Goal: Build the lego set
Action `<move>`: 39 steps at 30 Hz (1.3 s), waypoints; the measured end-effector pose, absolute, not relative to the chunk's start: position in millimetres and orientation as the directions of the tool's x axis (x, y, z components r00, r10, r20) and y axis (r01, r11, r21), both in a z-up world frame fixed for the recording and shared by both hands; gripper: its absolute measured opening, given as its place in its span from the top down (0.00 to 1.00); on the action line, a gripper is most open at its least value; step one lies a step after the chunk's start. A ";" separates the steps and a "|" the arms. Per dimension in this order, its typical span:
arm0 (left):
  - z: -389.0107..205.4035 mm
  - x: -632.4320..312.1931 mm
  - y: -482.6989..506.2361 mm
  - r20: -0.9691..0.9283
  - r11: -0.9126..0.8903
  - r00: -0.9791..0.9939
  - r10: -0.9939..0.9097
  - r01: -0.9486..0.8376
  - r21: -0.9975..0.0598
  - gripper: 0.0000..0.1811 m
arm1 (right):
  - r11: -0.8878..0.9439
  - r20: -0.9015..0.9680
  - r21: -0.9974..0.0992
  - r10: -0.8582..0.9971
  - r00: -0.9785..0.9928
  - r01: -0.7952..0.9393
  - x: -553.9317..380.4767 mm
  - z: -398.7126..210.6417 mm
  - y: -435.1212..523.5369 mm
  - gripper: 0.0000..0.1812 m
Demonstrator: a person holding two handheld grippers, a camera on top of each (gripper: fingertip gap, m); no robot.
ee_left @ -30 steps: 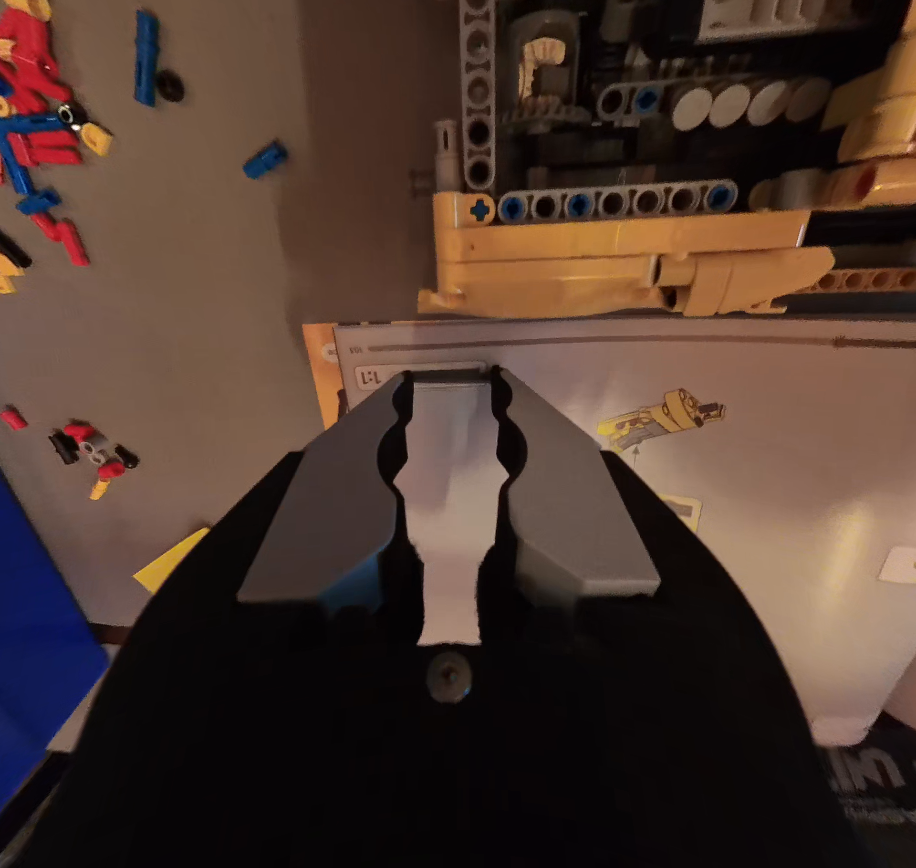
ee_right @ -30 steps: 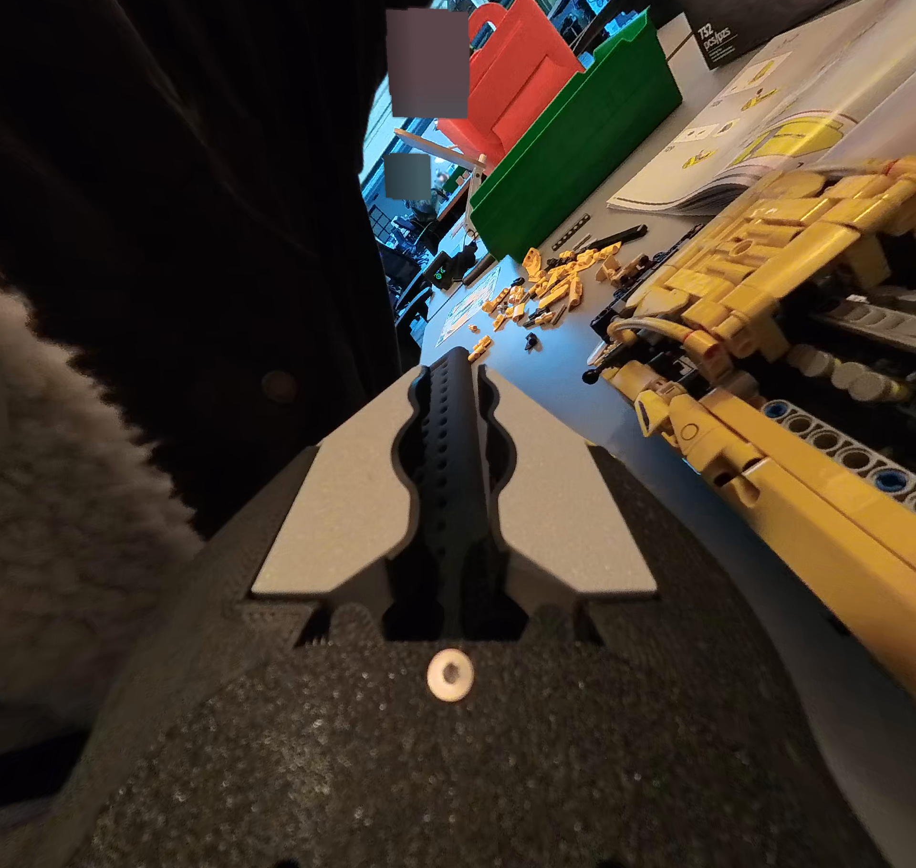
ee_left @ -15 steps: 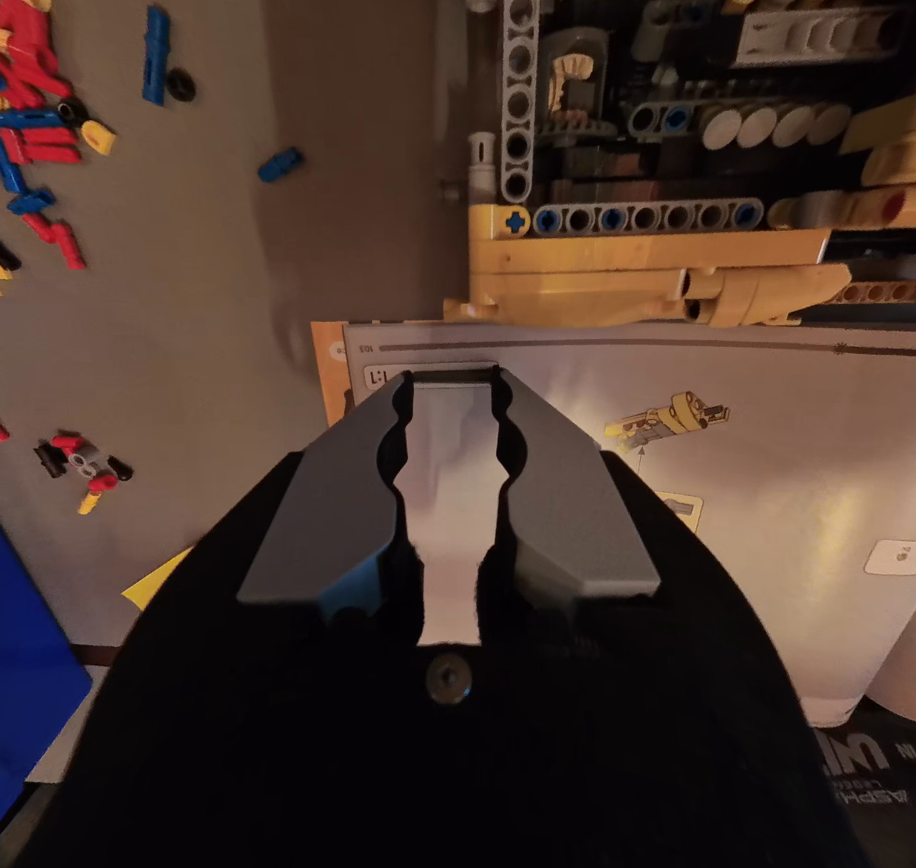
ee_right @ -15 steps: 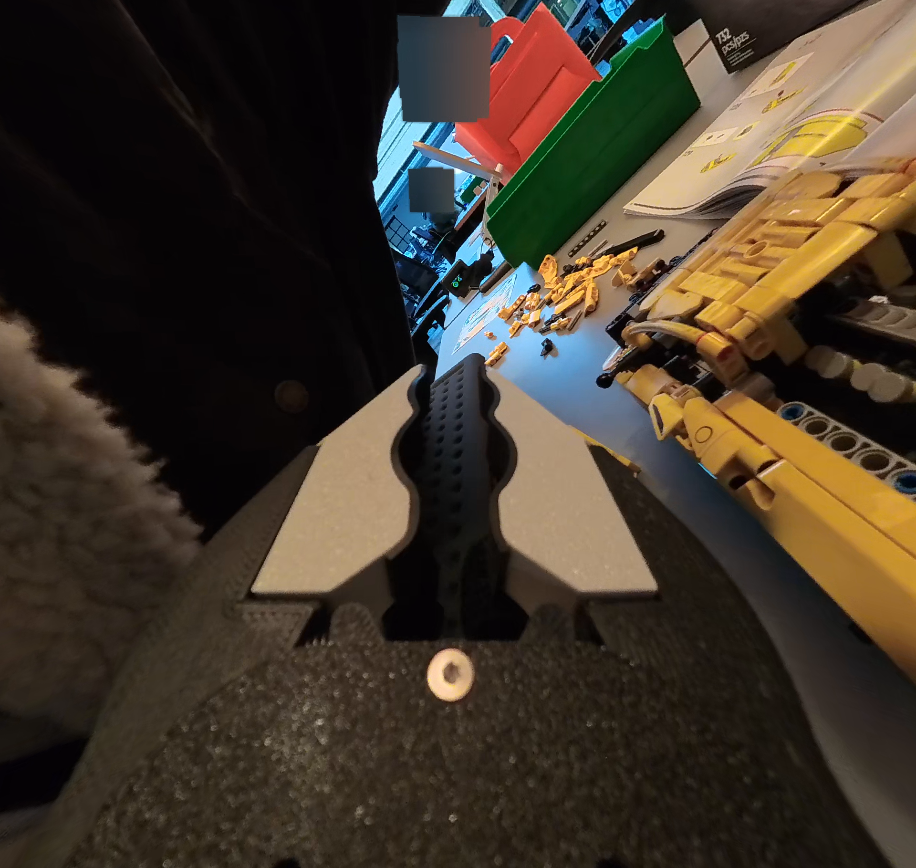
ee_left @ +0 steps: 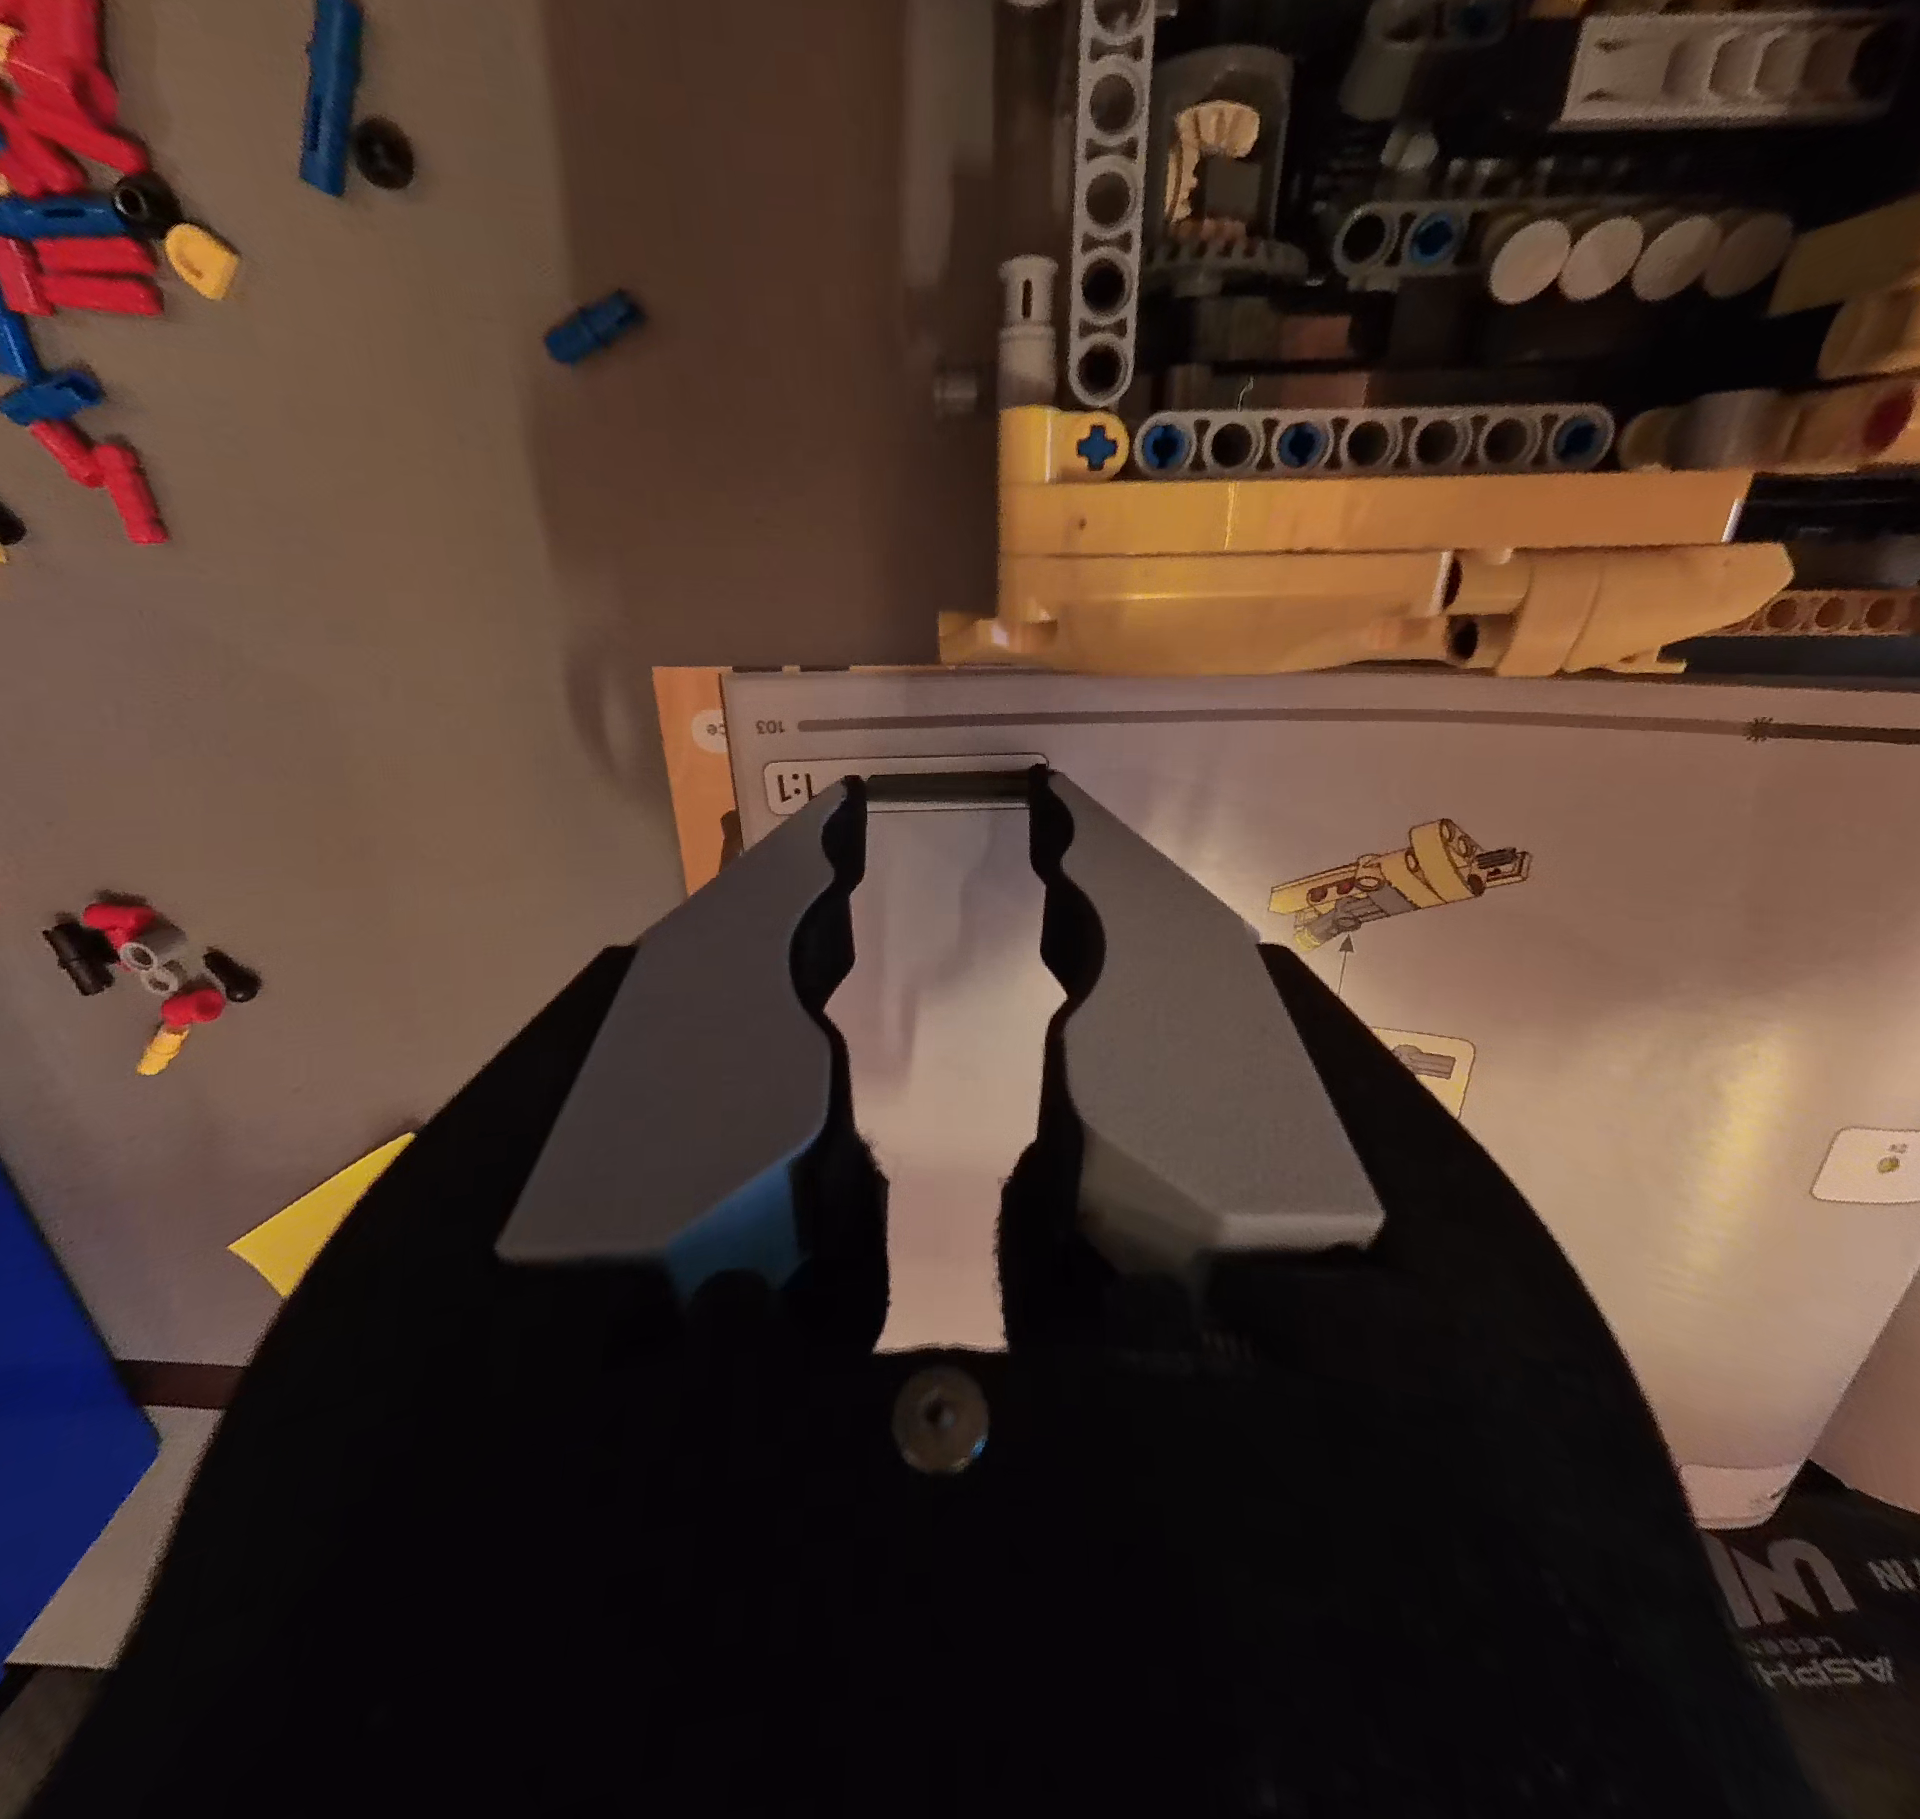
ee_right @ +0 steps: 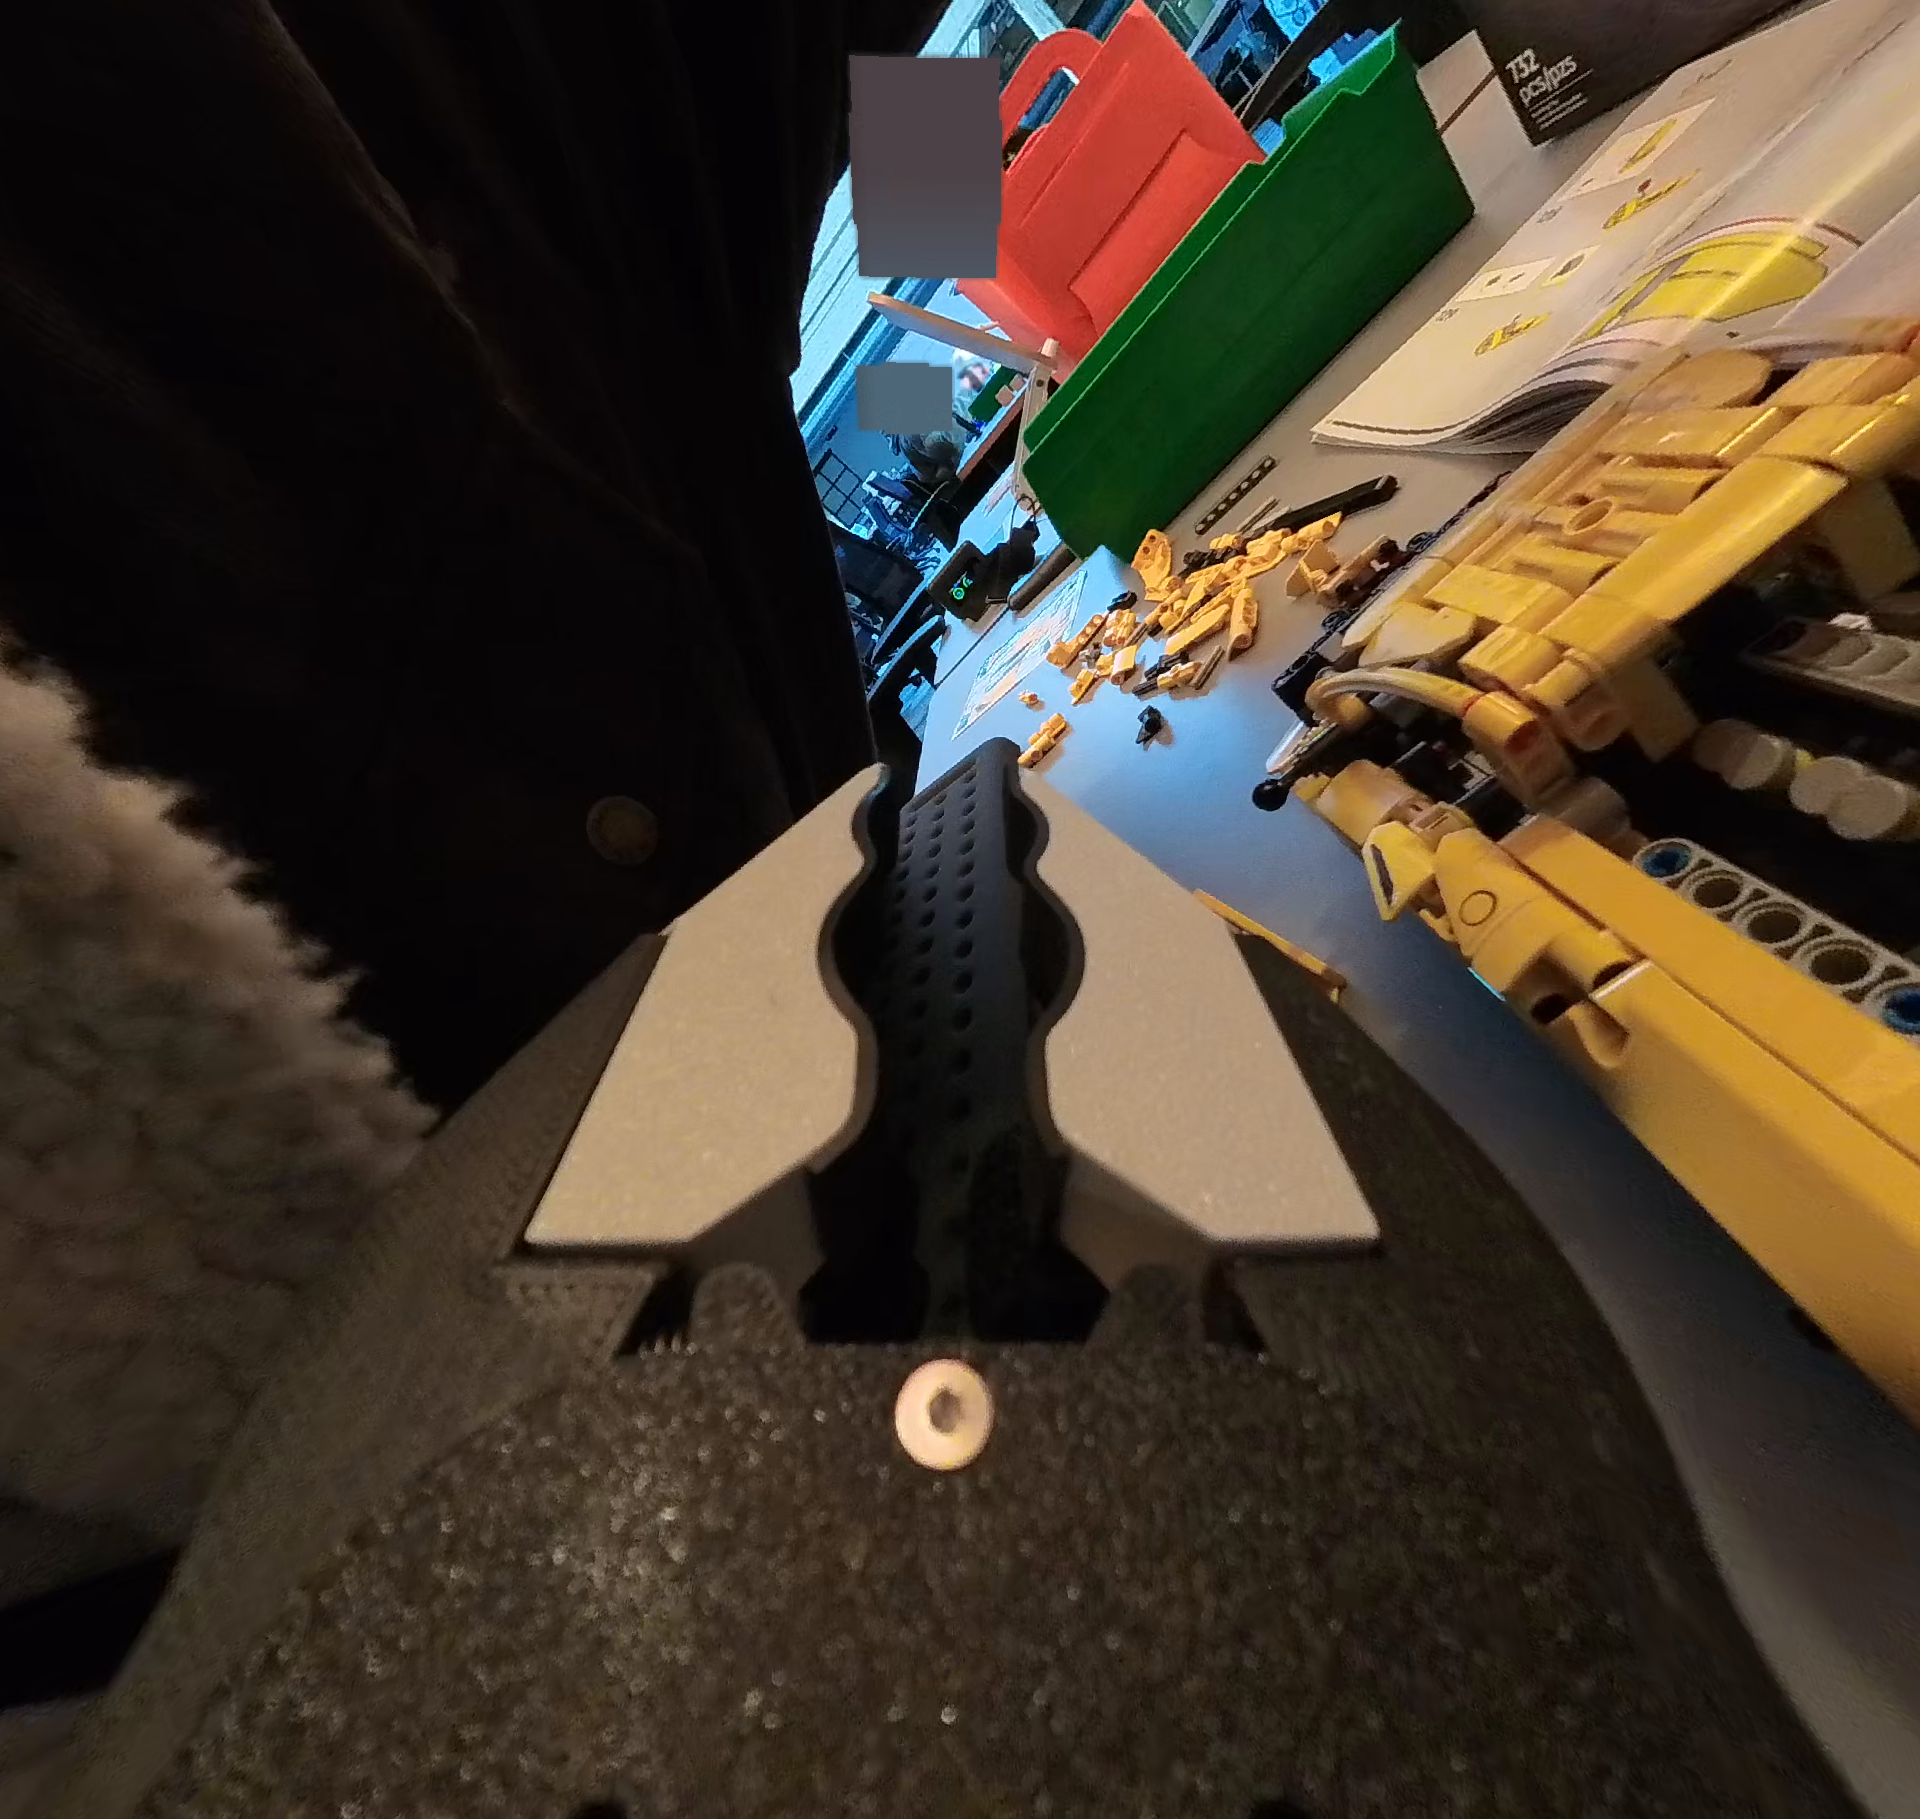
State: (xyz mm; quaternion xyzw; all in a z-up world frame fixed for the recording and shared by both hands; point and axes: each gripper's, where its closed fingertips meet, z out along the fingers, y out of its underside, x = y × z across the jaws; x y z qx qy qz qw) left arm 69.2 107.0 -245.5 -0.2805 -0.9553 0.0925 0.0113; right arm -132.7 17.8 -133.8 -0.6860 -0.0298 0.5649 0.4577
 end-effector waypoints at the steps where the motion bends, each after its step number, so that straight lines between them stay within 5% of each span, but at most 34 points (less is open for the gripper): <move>1: -245.4 69.1 107.1 -0.031 0.825 -0.841 0.539 0.536 -0.180 0.83 | -0.580 -0.748 -0.661 0.558 0.360 -0.476 -132.7 -133.8 17.8 0.90; 10: -230.5 71.3 110.7 -0.119 0.879 -0.895 0.431 0.446 -0.167 0.83 | -0.571 -0.749 -0.661 0.542 0.381 -0.488 -124.9 -137.1 19.8 0.89; 17: -118.3 18.8 138.9 -0.348 0.943 -0.919 -0.187 -0.069 -0.325 0.83 | -0.530 -0.722 -0.691 0.529 0.446 -0.492 -118.0 -136.8 24.1 0.90; 20: -92.5 -46.3 140.2 -0.326 0.790 -0.754 -0.570 -0.393 -0.471 0.83 | -0.525 -0.671 -0.738 0.512 0.536 -0.423 -120.6 -147.1 26.5 0.90; 24: -121.2 -151.3 122.4 -0.057 0.348 -0.397 -0.916 -0.716 -0.605 0.83 | -0.528 -0.589 -0.788 0.496 0.638 -0.317 -125.1 -161.4 29.3 0.90; 27: -144.0 -195.6 79.9 0.231 -0.039 -0.209 -0.950 -0.656 -0.754 0.83 | -0.528 -0.525 -0.814 0.489 0.697 -0.242 -126.5 -170.3 31.3 0.90; 30: -177.1 -220.1 60.4 0.338 -0.213 -0.077 -0.938 -0.642 -0.737 0.83 | -0.525 -0.491 -0.824 0.475 0.730 -0.213 -124.7 -174.8 33.4 0.90; 35: -217.7 -239.0 65.8 0.181 -0.118 -0.005 -0.983 -0.739 -0.663 0.83 | -0.530 -0.456 -0.829 0.461 0.761 -0.176 -124.9 -181.1 35.5 0.91; 39: -224.0 -237.9 55.0 0.102 0.064 -0.168 -0.980 -0.765 -0.640 0.83 | -0.548 -0.370 -0.835 0.501 0.782 -0.043 -136.7 -194.6 34.3 0.91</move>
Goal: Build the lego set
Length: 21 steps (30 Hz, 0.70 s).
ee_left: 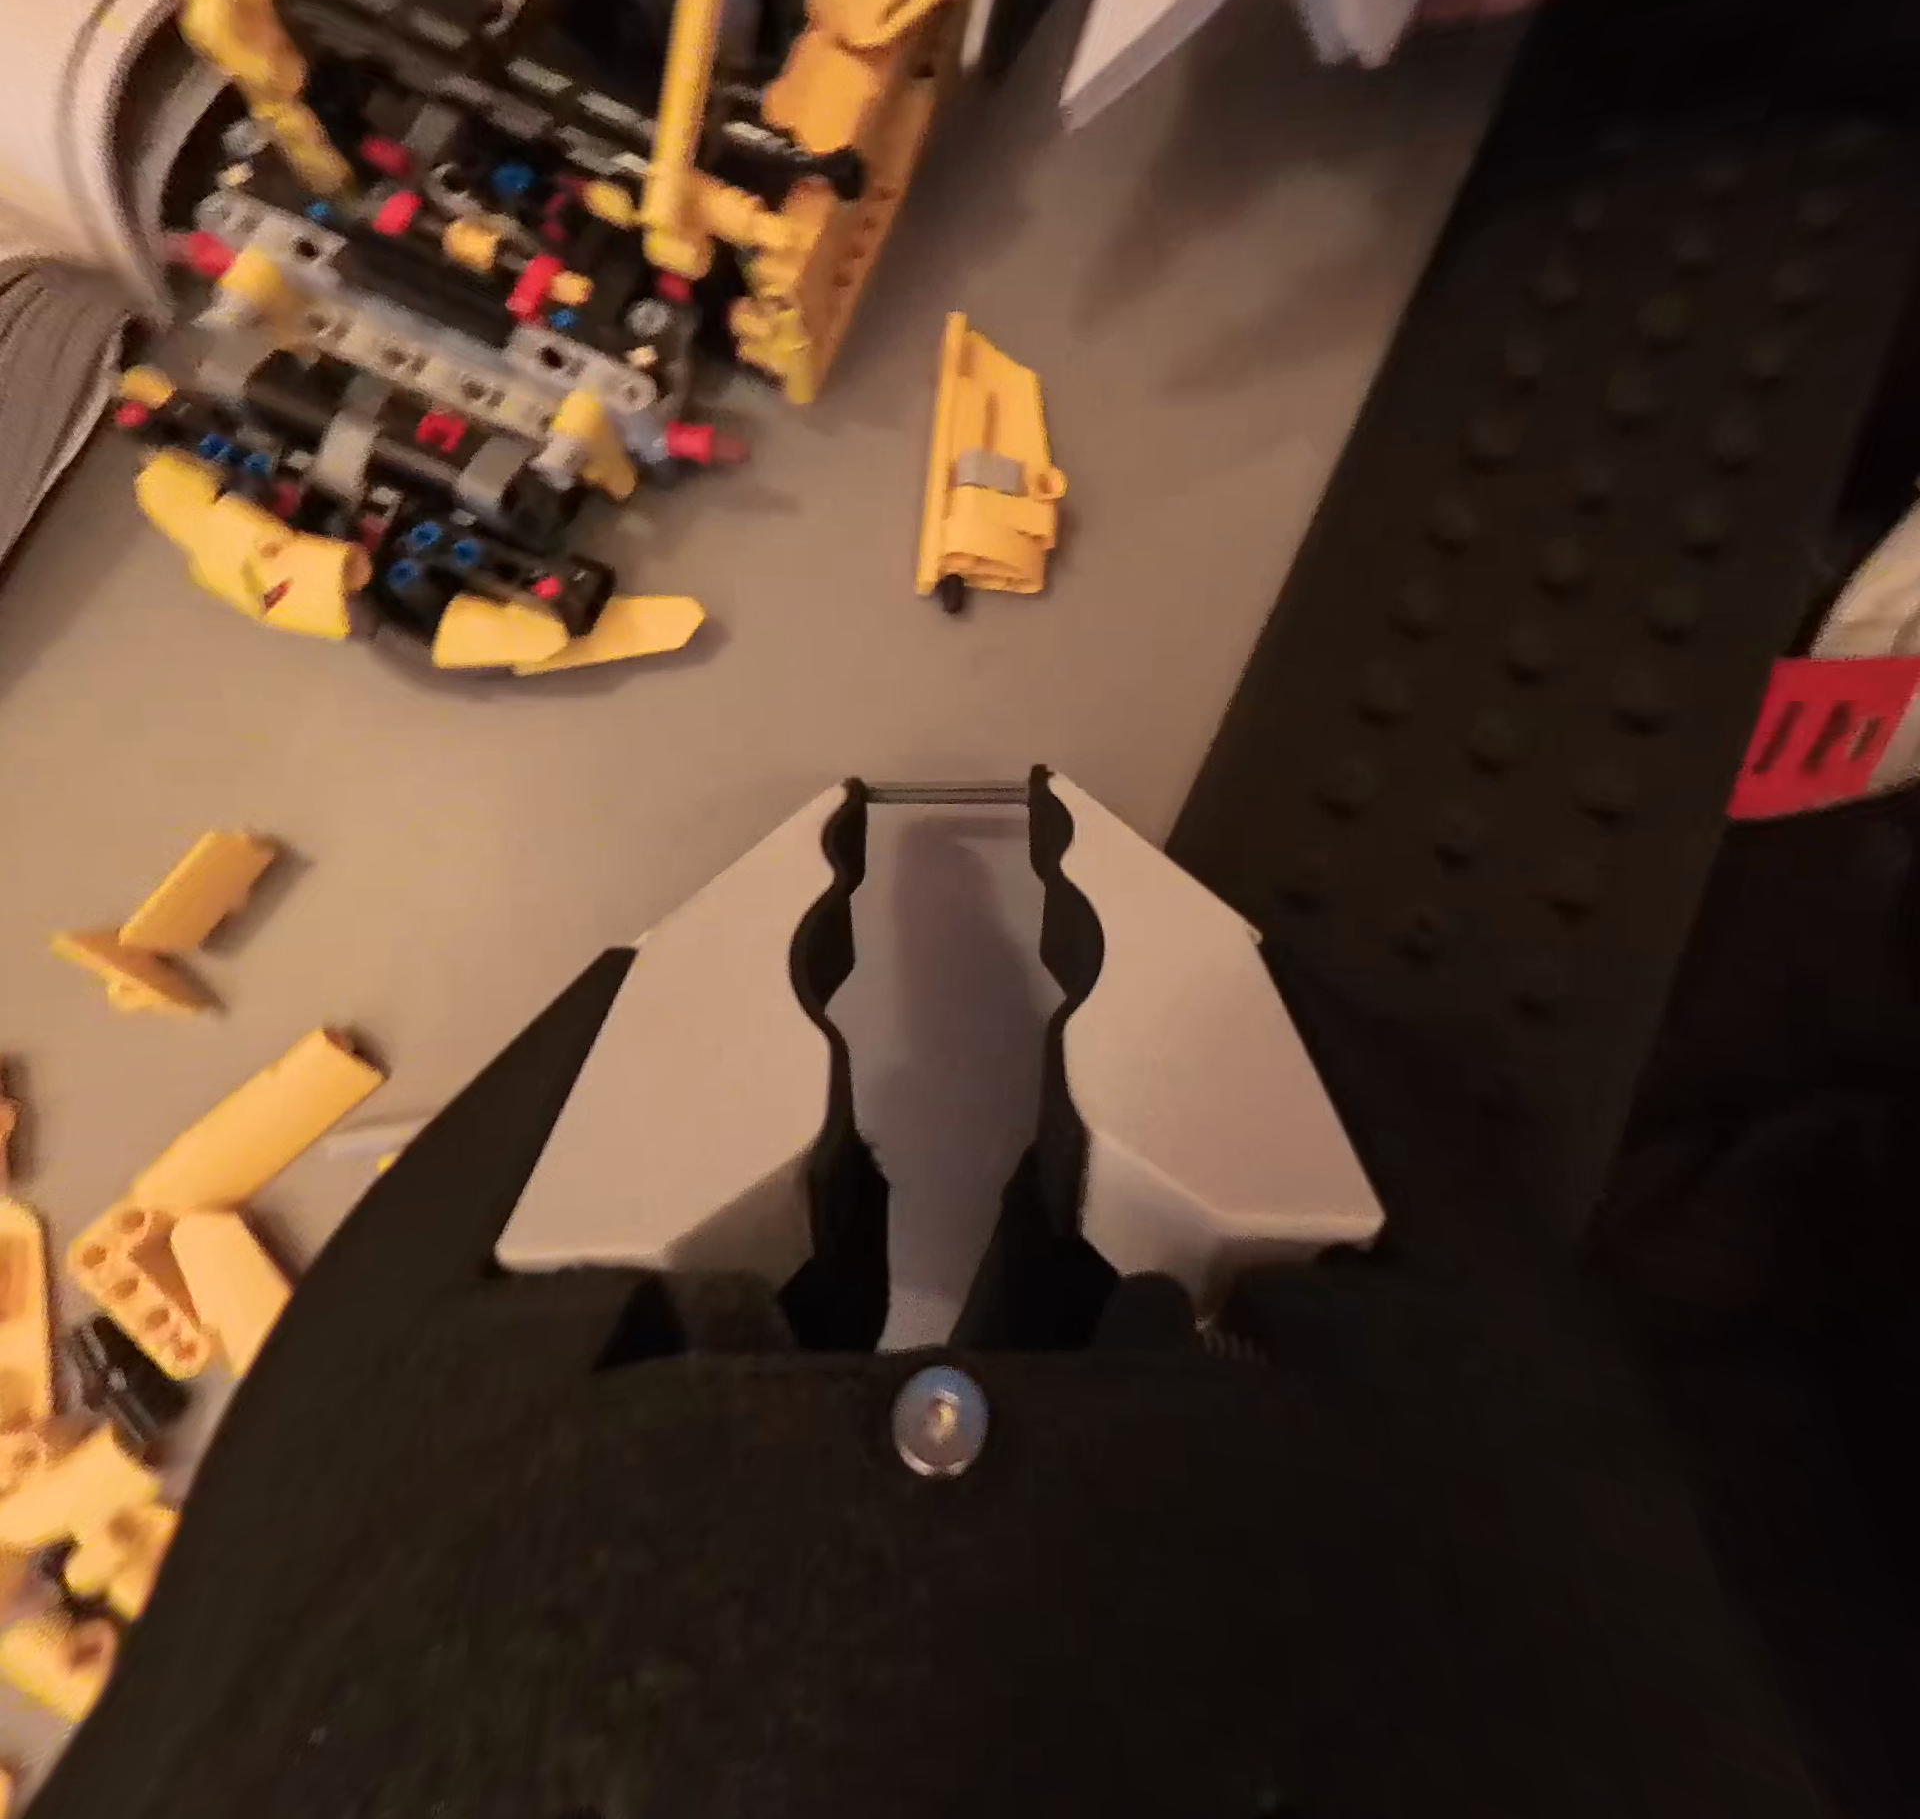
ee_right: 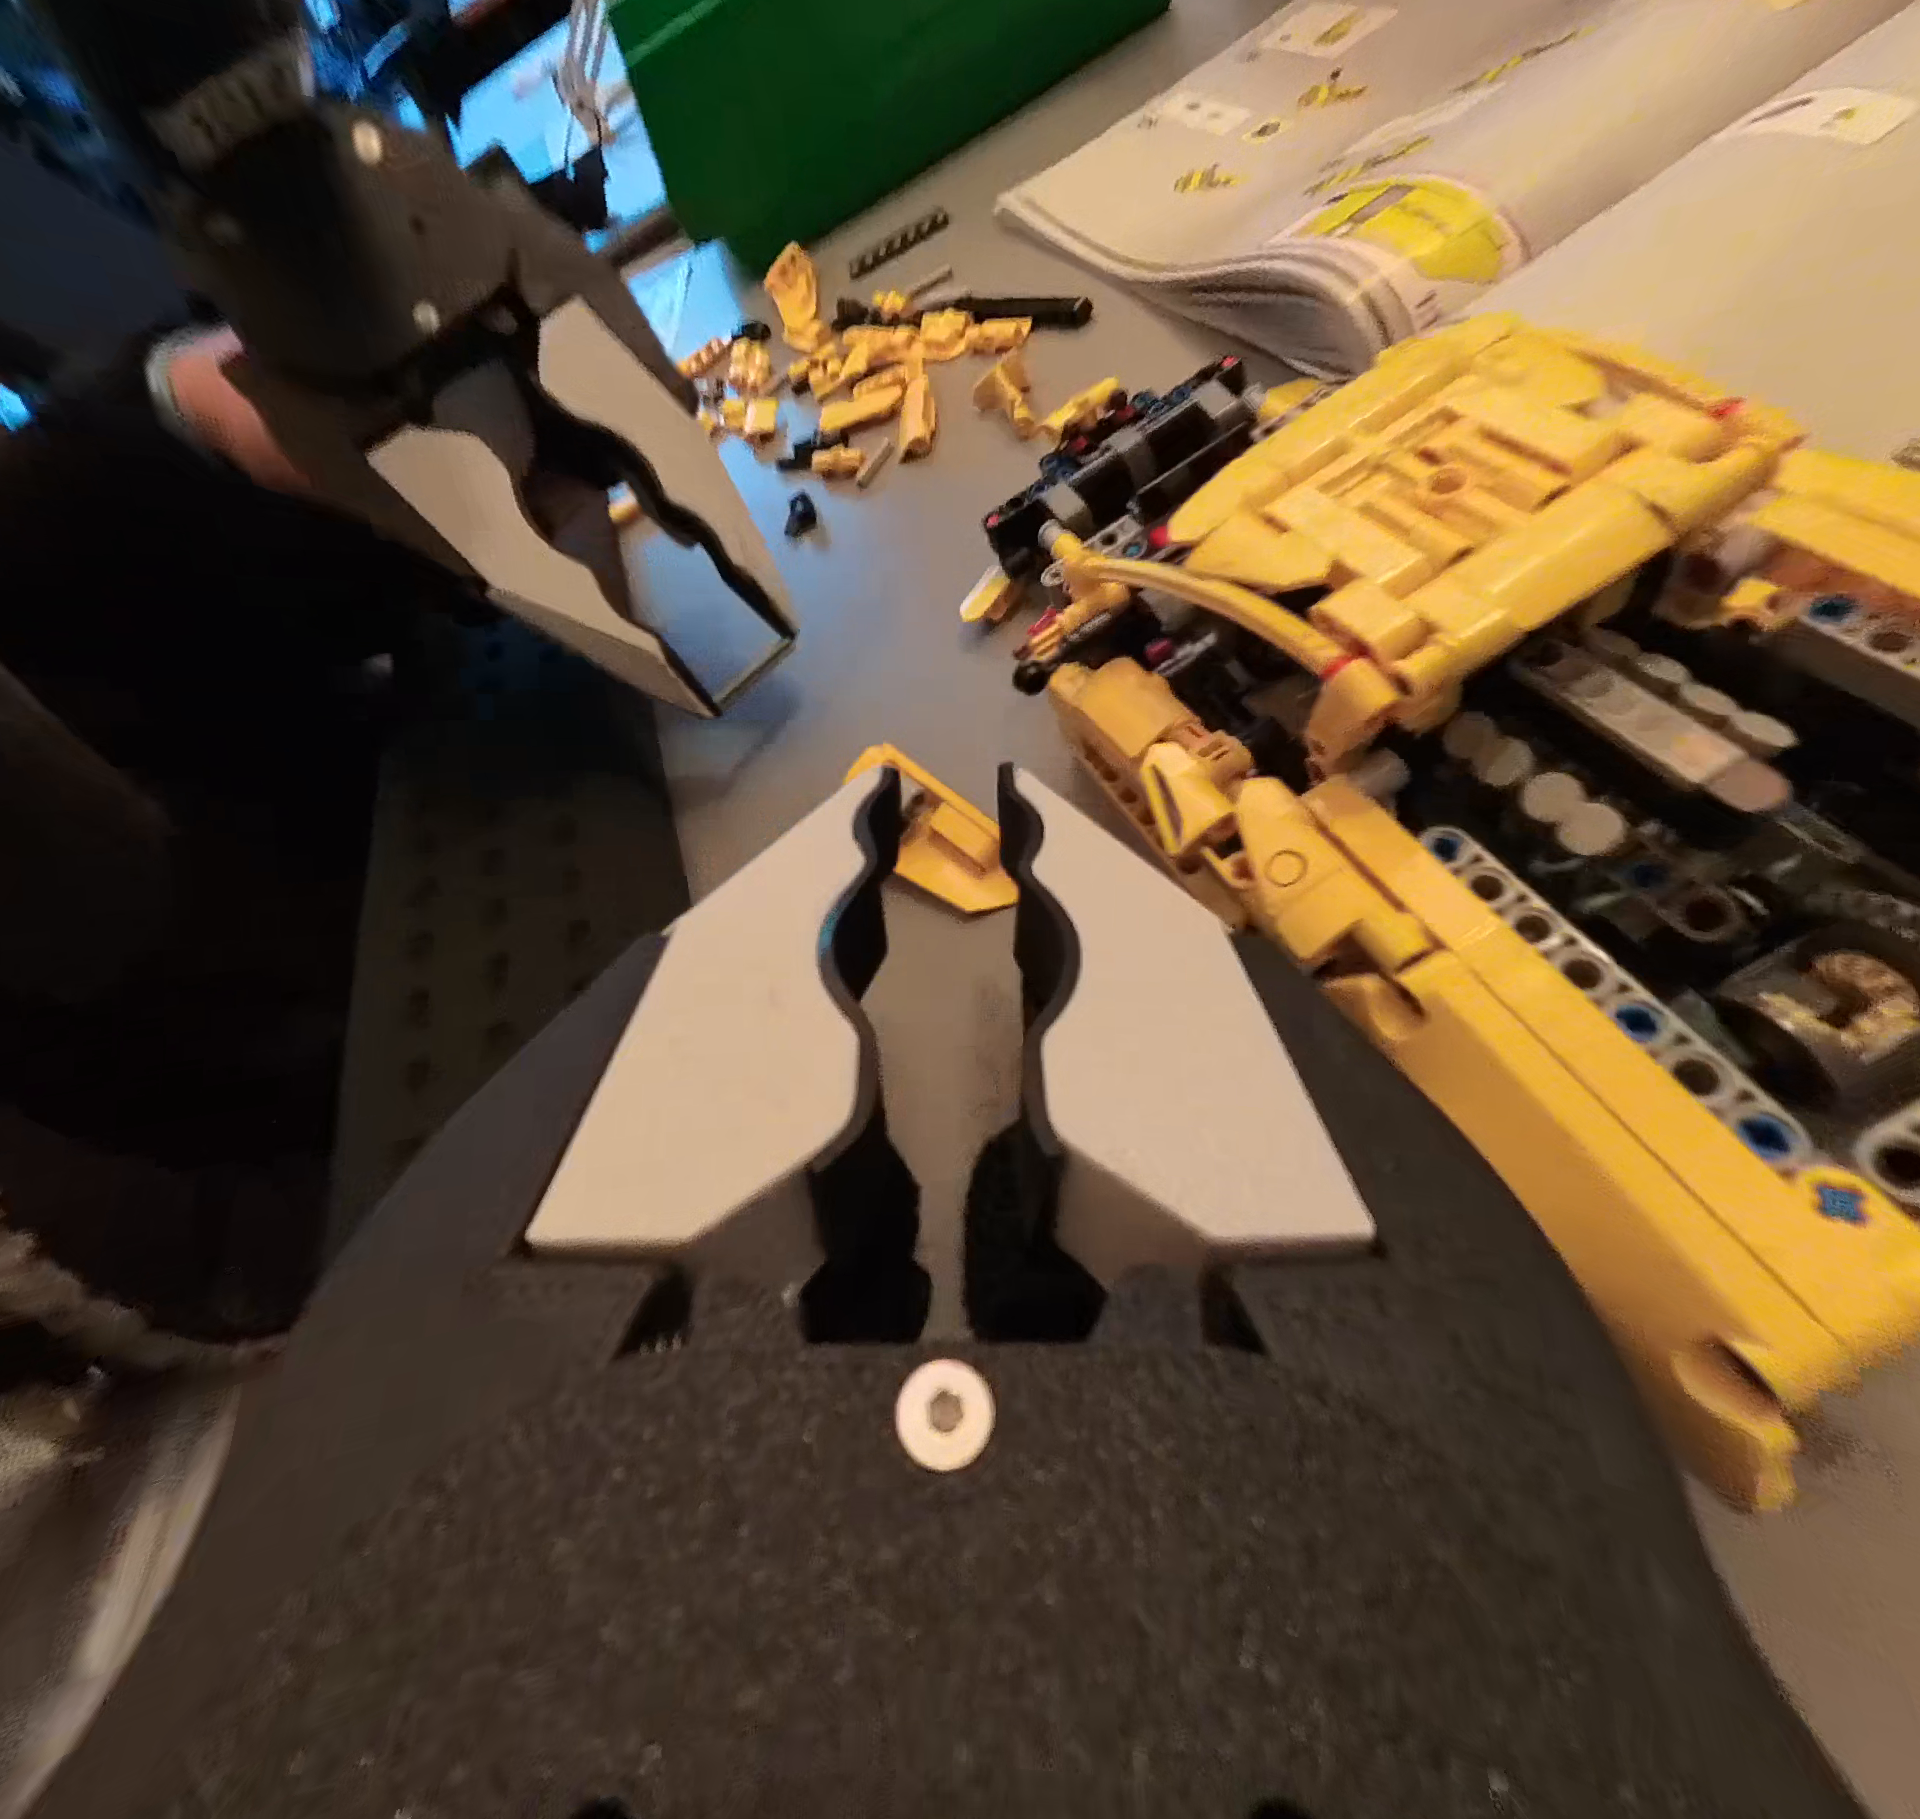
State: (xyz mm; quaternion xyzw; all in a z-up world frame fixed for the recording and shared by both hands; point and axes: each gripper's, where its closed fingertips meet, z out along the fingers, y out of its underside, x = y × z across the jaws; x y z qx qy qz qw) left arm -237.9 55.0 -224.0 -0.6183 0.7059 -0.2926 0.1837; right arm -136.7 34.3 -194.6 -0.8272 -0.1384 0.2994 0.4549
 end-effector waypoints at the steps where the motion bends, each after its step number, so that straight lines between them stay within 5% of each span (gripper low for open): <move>1: -224.8 -237.3 50.7 0.107 0.103 -0.219 -0.970 -0.765 -0.636 0.83 | -0.546 -0.336 -0.838 0.520 0.786 0.003 -140.5 -198.4 33.4 0.90; 5: -239.3 -238.7 45.1 0.099 0.245 -0.368 -0.924 -0.773 -0.585 0.83 | -0.515 -0.240 -0.848 0.583 0.776 0.124 -150.9 -205.7 29.8 0.91; 15: -241.8 -240.0 39.7 -0.134 0.615 -0.676 -0.725 -0.547 -0.568 0.83 | -0.503 -0.262 -0.861 0.571 0.778 0.080 -146.7 -198.4 30.7 0.91; 21: -243.1 -248.2 43.0 -0.070 0.563 -0.633 -0.771 -0.625 -0.541 0.83 | -0.505 -0.256 -0.857 0.590 0.766 0.103 -152.2 -200.7 27.7 0.91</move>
